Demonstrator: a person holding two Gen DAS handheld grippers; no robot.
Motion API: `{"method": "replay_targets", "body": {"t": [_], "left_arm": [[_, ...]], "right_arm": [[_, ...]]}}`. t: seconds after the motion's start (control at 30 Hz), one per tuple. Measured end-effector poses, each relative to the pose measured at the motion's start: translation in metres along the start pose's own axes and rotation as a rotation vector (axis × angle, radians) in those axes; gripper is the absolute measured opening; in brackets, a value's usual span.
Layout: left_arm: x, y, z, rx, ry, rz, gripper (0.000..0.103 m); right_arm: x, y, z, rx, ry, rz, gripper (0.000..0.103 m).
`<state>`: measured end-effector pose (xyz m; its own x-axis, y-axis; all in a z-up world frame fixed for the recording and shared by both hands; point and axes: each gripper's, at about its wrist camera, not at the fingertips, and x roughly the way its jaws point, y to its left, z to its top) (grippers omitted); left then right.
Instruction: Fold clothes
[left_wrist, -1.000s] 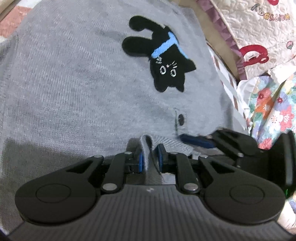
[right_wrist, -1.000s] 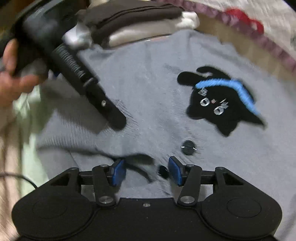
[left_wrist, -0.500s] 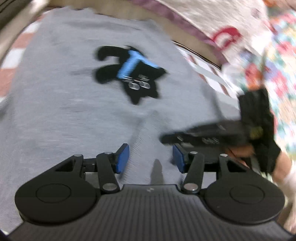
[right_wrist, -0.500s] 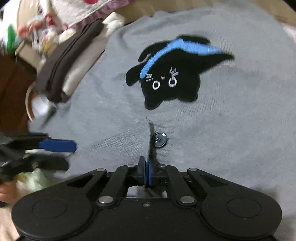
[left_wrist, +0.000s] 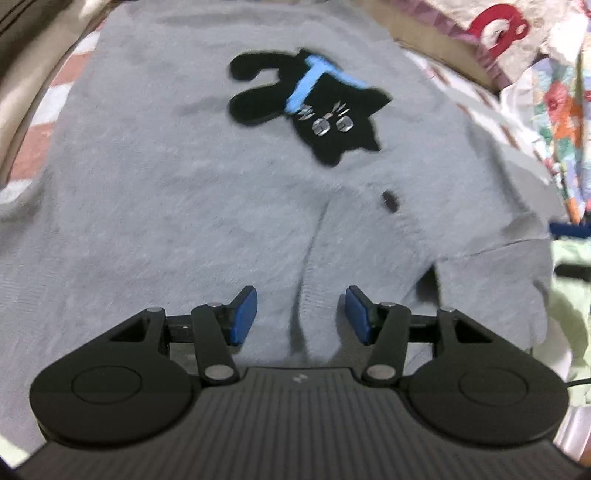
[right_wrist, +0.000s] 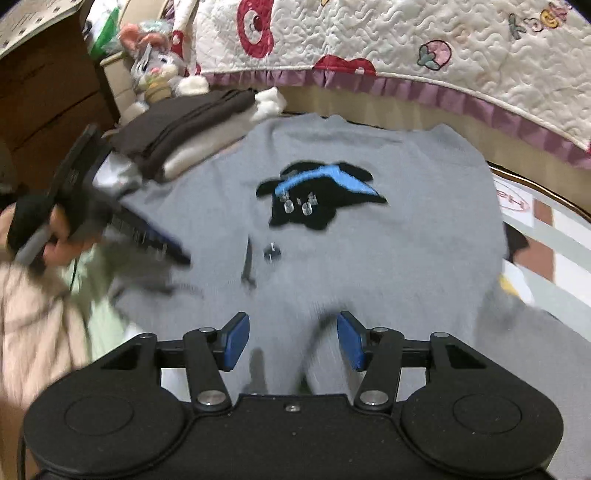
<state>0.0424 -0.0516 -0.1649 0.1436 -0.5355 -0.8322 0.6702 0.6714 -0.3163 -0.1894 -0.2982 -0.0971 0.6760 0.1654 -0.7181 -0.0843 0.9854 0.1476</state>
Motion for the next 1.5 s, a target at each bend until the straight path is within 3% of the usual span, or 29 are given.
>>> {"method": "replay_targets", "body": {"t": [0.07, 0.17, 0.23, 0.37, 0.4, 0.53, 0.57, 0.6, 0.63, 0.7, 0.83, 0.97, 1.07, 1.17, 1.27, 1.37, 1.5], "left_arm": [[0.006, -0.012, 0.006, 0.057, -0.023, 0.007, 0.053], [0.027, -0.023, 0.013, 0.104, 0.009, 0.058, 0.053], [0.027, -0.016, 0.012, 0.07, 0.004, 0.078, 0.053], [0.007, 0.014, 0.016, -0.126, -0.11, 0.081, 0.055], [0.001, 0.013, 0.017, -0.112, -0.134, 0.064, 0.055], [-0.014, -0.015, 0.011, 0.027, -0.158, -0.042, 0.057], [-0.015, -0.025, 0.009, 0.073, -0.15, -0.066, 0.057], [-0.015, -0.035, 0.006, 0.131, -0.144, -0.083, 0.058], [-0.016, -0.045, 0.002, 0.19, -0.139, -0.094, 0.058], [-0.013, -0.062, -0.004, 0.283, -0.119, -0.131, 0.06], [-0.011, -0.083, -0.018, 0.41, -0.046, -0.278, 0.064], [-0.015, -0.096, -0.025, 0.486, -0.081, -0.29, 0.07], [-0.018, -0.102, -0.03, 0.532, -0.1, -0.258, 0.074], [-0.012, -0.108, -0.026, 0.536, -0.096, -0.227, 0.075], [-0.003, -0.106, -0.015, 0.497, -0.086, -0.218, 0.074], [0.006, -0.1, -0.002, 0.417, -0.064, -0.248, 0.072], [0.015, -0.092, 0.012, 0.305, -0.063, -0.307, 0.071]], "right_arm": [[-0.006, 0.007, -0.014, -0.035, 0.002, 0.013, 0.058], [-0.006, 0.026, -0.024, -0.134, 0.019, 0.026, 0.058], [-0.001, 0.034, -0.03, -0.199, 0.031, 0.042, 0.058], [0.012, 0.031, -0.041, -0.225, 0.049, 0.046, 0.058], [0.013, 0.032, -0.044, -0.236, 0.049, 0.044, 0.058], [0.015, 0.038, -0.049, -0.305, 0.015, 0.035, 0.057], [0.017, 0.037, -0.049, -0.313, 0.004, 0.028, 0.053], [0.018, 0.035, -0.047, -0.3, -0.012, 0.023, 0.04], [0.019, 0.03, -0.044, -0.266, -0.032, 0.019, 0.028], [0.021, 0.019, -0.037, -0.186, -0.069, 0.017, 0.017], [0.023, -0.007, -0.027, 0.035, -0.115, 0.052, 0.015], [0.025, -0.022, -0.023, 0.191, -0.114, 0.086, 0.015], [0.027, -0.03, -0.022, 0.295, -0.114, 0.103, 0.017], [0.03, -0.029, -0.018, 0.331, -0.112, 0.056, 0.026], [0.036, -0.021, -0.015, 0.283, -0.092, -0.036, 0.029], [0.04, -0.015, -0.013, 0.248, -0.078, -0.111, 0.04], [0.039, -0.014, -0.01, 0.247, -0.078, -0.141, 0.054]]}}
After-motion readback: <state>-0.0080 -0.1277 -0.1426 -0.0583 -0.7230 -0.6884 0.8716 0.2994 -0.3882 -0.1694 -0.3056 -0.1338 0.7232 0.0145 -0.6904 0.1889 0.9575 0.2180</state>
